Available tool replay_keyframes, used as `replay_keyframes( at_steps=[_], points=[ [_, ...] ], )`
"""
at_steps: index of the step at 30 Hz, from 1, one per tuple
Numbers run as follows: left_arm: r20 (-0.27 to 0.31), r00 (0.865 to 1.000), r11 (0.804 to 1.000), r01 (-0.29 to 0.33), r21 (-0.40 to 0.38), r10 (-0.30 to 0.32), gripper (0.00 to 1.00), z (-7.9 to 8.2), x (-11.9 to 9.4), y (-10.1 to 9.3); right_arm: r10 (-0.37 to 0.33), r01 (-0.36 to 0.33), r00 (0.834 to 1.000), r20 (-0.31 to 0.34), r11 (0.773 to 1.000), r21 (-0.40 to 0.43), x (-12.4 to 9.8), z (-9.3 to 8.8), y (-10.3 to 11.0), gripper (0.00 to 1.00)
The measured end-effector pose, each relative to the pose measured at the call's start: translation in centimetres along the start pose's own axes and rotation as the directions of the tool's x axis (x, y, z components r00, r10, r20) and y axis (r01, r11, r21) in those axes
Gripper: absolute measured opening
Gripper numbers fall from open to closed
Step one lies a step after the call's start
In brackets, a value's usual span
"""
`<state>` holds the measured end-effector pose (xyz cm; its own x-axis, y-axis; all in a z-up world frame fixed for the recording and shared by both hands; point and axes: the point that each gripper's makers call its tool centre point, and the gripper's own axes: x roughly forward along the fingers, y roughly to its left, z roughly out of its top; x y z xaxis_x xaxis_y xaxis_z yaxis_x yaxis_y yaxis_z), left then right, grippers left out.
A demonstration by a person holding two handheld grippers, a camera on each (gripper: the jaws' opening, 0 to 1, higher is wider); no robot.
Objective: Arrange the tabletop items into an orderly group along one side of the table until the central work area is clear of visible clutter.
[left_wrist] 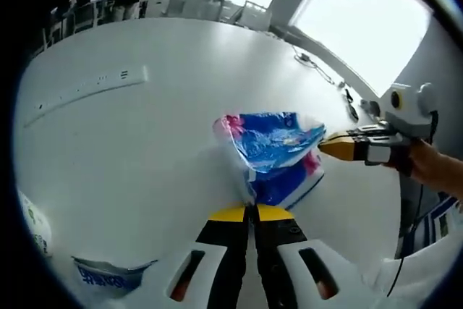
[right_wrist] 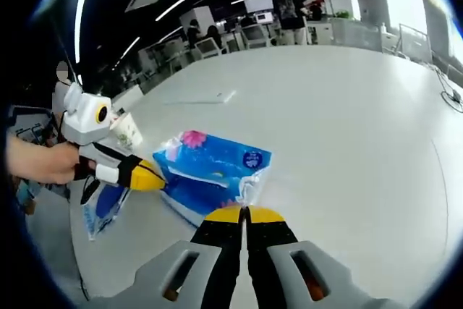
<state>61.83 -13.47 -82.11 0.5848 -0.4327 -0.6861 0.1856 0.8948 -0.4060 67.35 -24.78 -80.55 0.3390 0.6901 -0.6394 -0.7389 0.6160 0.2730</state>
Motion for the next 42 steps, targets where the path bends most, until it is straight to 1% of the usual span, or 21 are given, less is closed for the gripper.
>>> replay_keyframes(
  at_steps=[6,9,12,16,19,22,25,30,35,42],
  points=[
    [0.006,1.000,1.000,-0.002,-0.023,0.002,0.00,0.1,0.2,0.0,-0.004,0.004,1.000,-0.006,1.000,0.001,0.3,-0.5,-0.2,0.00],
    [0.004,1.000,1.000,-0.002,-0.027,0.002,0.00,0.0,0.2,0.0,-0.004,0.004,1.000,0.004,1.000,0.026,0.4,-0.3,-0.5,0.00],
    [0.002,1.000,0.999,-0.006,-0.036,0.006,0.00,0.0,0.2,0.0,-0.006,0.006,1.000,0.001,1.000,0.017,0.6,-0.3,-0.4,0.00],
    [0.004,1.000,0.996,-0.015,-0.085,0.016,0.00,0.0,0.3,0.2,-0.010,0.010,1.000,-0.001,1.000,0.022,0.8,-0.2,-0.5,0.00],
    [-0.001,1.000,0.995,-0.020,-0.095,0.020,0.00,-0.1,0.3,0.2,-0.013,0.013,1.000,-0.002,0.999,0.029,0.9,-0.3,-0.6,0.00],
    [-0.004,1.000,0.989,-0.022,-0.148,0.021,0.00,-0.1,0.4,0.4,-0.015,0.015,1.000,-0.004,0.999,0.030,1.0,-0.4,-0.6,0.00],
    [-0.006,1.000,0.989,-0.027,-0.144,0.026,0.00,-0.2,0.4,0.3,-0.016,0.016,1.000,-0.004,0.999,0.028,1.1,-0.4,-0.6,0.00],
    [-0.008,1.000,0.986,-0.026,-0.166,0.025,0.00,-0.2,0.3,0.2,-0.019,0.019,1.000,-0.001,0.999,0.039,1.1,-0.4,-0.7,0.00],
    [-0.006,1.000,0.989,-0.024,-0.145,0.023,0.01,-0.2,0.3,0.1,-0.021,0.021,1.000,0.000,0.999,0.046,1.1,-0.4,-0.7,0.00],
    [-0.007,1.000,0.989,-0.023,-0.148,0.023,0.01,-0.2,0.4,0.4,-0.023,0.023,1.000,-0.001,0.999,0.043,1.1,-0.4,-0.6,0.00]
  ],
)
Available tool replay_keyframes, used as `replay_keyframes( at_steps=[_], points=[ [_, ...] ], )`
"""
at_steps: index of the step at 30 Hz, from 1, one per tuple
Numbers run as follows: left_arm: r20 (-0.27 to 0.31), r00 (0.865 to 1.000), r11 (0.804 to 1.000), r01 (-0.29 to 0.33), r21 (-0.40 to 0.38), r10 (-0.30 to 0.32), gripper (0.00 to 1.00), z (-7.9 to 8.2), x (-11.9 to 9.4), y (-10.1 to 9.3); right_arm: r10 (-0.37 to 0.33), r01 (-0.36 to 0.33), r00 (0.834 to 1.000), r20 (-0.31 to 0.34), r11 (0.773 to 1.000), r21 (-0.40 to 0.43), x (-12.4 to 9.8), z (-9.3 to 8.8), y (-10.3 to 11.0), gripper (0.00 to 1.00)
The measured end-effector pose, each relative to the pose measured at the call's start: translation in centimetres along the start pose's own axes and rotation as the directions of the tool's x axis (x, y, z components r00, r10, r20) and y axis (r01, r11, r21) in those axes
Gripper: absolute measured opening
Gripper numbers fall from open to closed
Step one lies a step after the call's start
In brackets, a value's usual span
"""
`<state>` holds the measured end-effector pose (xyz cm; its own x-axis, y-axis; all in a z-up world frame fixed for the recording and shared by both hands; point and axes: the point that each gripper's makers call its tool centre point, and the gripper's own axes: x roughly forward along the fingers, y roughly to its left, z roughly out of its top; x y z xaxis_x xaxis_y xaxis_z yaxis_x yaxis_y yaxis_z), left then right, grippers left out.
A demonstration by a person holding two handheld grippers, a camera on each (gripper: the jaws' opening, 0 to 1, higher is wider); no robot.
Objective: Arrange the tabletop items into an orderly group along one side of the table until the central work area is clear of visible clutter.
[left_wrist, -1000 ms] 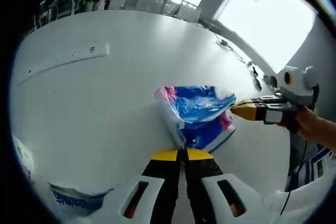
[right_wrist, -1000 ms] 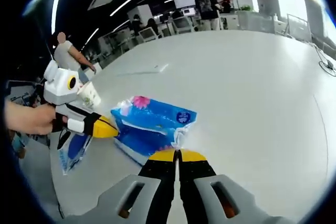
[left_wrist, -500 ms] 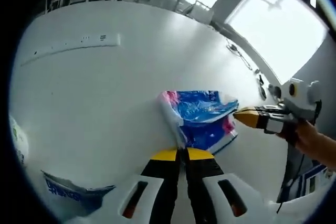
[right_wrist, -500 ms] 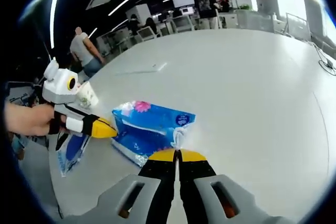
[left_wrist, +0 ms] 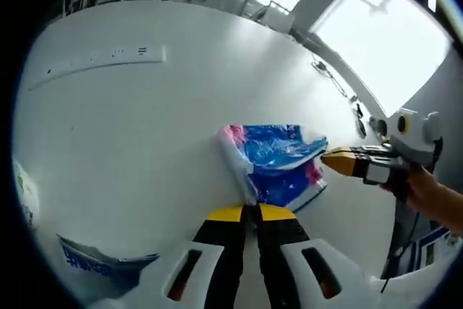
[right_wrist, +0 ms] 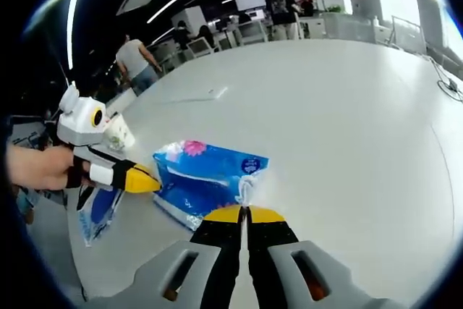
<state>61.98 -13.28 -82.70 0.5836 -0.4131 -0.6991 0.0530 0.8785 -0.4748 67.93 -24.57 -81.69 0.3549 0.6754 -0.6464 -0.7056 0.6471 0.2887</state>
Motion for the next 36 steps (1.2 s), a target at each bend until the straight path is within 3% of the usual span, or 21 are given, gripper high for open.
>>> replay_keyframes(
  at_steps=[7,13,17,22,25,26,27,29,36],
  points=[
    [0.005,1.000,1.000,-0.001,0.007,0.001,0.04,0.2,0.0,0.2,0.002,-0.002,1.000,0.002,1.000,-0.011,0.0,0.0,0.0,0.03],
    [0.015,1.000,1.000,-0.005,0.031,0.004,0.15,0.1,-0.3,0.3,-0.004,0.004,1.000,-0.005,0.999,-0.035,-0.2,-0.2,0.0,0.23],
    [0.053,0.999,0.999,-0.002,0.035,0.000,0.32,0.7,-0.6,0.0,-0.010,0.010,1.000,0.002,0.999,-0.043,-0.3,-0.2,0.1,0.35],
    [0.085,0.996,0.994,-0.008,0.111,-0.002,0.51,1.2,-1.0,-0.7,-0.012,0.013,1.000,0.020,0.998,-0.060,-0.6,0.3,0.4,0.47],
    [0.117,0.993,0.992,-0.013,0.126,-0.002,0.67,1.8,-1.2,-0.8,-0.014,0.014,1.000,0.004,0.997,-0.071,-0.4,0.1,0.6,0.68],
    [0.129,0.992,0.991,-0.025,0.132,0.007,0.77,2.0,-1.2,-0.7,-0.027,0.026,1.000,-0.006,0.997,-0.078,-0.4,-0.1,0.6,0.78],
    [0.134,0.991,0.990,-0.030,0.136,0.011,0.84,2.1,-1.3,-0.7,-0.037,0.037,0.999,-0.005,0.995,-0.094,-0.4,-0.1,0.5,0.82],
    [0.136,0.991,0.987,-0.038,0.153,0.017,0.91,2.2,-1.5,-0.6,-0.039,0.039,0.999,0.003,0.994,-0.098,-0.7,0.1,0.6,0.81],
    [0.169,0.985,0.984,-0.022,0.179,-0.009,0.95,2.9,-2.5,-1.5,-0.044,0.045,0.999,0.018,0.996,-0.082,-1.4,0.4,0.8,0.82]
  ],
)
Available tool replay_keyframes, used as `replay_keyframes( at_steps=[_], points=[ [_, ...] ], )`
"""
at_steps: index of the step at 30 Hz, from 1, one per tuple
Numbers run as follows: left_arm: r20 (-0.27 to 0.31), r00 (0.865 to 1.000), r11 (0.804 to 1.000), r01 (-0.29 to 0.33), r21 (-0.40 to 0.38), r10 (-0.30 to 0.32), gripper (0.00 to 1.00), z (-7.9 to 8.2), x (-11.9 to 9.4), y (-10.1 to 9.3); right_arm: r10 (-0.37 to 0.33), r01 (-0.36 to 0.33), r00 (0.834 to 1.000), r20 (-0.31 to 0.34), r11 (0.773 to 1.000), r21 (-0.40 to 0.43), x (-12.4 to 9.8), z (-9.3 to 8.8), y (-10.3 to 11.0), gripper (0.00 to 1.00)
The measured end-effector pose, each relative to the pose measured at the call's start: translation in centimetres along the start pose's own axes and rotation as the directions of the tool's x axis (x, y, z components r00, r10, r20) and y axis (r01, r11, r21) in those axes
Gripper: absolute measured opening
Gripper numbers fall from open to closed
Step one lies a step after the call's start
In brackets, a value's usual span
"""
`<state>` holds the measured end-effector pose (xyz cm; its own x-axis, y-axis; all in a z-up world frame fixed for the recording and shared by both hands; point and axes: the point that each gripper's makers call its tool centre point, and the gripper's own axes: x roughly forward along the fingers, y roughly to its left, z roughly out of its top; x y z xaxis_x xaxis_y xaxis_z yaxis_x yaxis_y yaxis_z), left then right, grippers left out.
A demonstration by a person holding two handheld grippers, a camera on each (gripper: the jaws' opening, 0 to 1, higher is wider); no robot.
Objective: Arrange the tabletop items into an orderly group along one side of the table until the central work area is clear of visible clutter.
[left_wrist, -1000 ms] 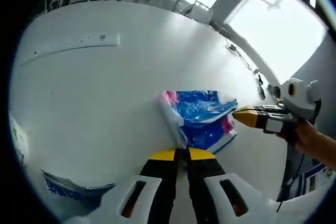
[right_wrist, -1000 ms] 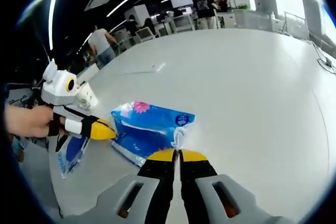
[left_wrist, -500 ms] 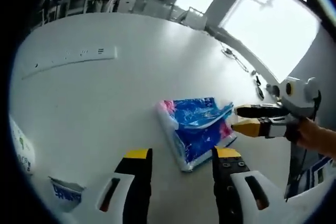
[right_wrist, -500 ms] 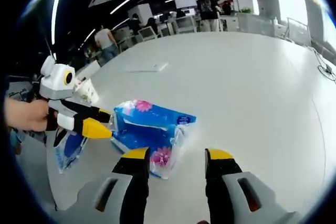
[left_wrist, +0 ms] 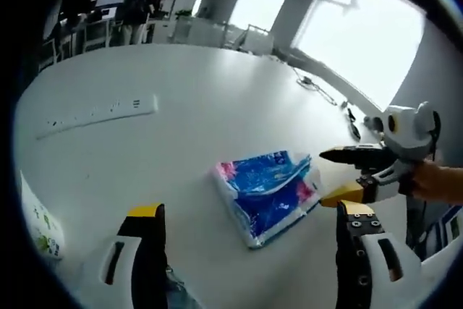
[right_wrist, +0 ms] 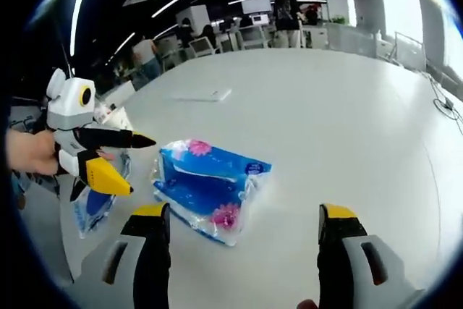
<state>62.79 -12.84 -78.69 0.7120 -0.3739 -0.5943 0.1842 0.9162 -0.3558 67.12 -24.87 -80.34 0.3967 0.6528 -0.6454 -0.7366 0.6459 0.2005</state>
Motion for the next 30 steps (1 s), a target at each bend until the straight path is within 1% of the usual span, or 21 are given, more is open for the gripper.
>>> replay_keyframes(
  at_steps=[3,6,12,17,24,29,30],
  points=[
    [0.003,1.000,1.000,0.001,0.004,-0.001,0.94,0.2,-0.1,0.0,-0.005,0.005,1.000,0.000,1.000,-0.006,-0.4,0.2,0.1,0.81],
    [0.000,1.000,1.000,0.004,0.012,-0.004,0.93,0.4,-0.6,-0.2,-0.008,0.008,1.000,0.006,1.000,-0.006,-0.7,0.4,0.1,0.81],
    [0.013,1.000,1.000,0.006,0.006,-0.006,0.89,0.9,-1.5,-0.3,-0.011,0.011,1.000,0.011,1.000,-0.014,-1.2,0.9,0.4,0.80],
    [0.013,1.000,1.000,0.005,0.010,-0.005,0.88,0.9,-2.0,-0.4,-0.009,0.010,1.000,0.017,1.000,-0.017,-1.8,1.0,0.8,0.80],
    [0.025,1.000,1.000,0.002,0.007,-0.002,0.87,1.1,-3.5,-0.7,-0.015,0.016,1.000,0.025,1.000,-0.021,-3.0,1.5,1.3,0.80],
    [0.034,0.999,1.000,0.003,0.011,-0.003,0.84,1.4,-4.5,-1.0,-0.025,0.025,1.000,0.008,0.999,-0.048,-3.6,1.5,1.6,0.78],
    [0.037,0.999,1.000,0.002,0.012,-0.002,0.84,1.4,-4.7,-1.0,-0.025,0.026,1.000,0.015,0.998,-0.048,-4.0,1.6,1.8,0.78]
  ],
)
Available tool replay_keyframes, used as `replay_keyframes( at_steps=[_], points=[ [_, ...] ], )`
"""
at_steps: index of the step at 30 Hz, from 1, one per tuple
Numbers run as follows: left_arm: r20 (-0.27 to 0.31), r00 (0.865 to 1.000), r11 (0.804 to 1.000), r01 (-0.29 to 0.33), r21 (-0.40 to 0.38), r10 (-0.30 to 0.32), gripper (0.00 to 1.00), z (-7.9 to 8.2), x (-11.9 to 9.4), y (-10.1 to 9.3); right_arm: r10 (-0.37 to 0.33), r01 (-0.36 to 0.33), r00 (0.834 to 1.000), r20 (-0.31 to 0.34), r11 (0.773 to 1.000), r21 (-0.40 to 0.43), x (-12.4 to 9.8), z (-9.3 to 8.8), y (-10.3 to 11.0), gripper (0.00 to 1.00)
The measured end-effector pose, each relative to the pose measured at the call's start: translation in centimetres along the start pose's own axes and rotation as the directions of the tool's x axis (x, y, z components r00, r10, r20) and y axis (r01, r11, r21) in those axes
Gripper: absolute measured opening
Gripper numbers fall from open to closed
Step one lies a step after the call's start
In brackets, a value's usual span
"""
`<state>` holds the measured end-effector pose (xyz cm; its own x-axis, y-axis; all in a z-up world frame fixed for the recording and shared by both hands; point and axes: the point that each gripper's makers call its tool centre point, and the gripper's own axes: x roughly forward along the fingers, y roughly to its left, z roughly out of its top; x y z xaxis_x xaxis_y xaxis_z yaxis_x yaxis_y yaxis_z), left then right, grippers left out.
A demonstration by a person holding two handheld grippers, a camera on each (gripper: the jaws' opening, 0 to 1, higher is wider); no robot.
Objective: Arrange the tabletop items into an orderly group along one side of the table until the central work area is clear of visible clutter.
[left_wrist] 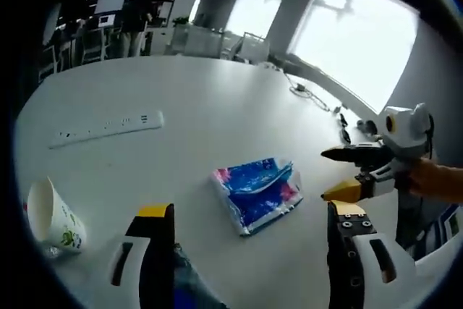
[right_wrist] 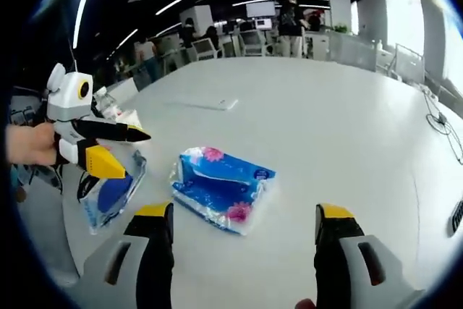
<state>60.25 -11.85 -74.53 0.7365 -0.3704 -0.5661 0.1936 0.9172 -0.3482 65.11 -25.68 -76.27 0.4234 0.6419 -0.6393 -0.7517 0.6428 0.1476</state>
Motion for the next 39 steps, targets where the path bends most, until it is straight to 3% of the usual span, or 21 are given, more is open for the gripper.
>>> replay_keyframes(
  at_steps=[24,39],
  points=[
    [0.031,0.999,1.000,-0.009,0.020,0.009,0.83,-1.4,-5.6,-1.0,-0.003,0.004,0.999,0.043,1.000,-0.021,-4.1,-0.4,4.2,0.76],
    [0.045,0.999,0.999,-0.028,0.030,0.026,0.84,-3.9,-10.1,-1.5,-0.018,0.019,0.998,0.053,0.999,-0.028,-7.2,-1.9,6.6,0.77]
  ],
)
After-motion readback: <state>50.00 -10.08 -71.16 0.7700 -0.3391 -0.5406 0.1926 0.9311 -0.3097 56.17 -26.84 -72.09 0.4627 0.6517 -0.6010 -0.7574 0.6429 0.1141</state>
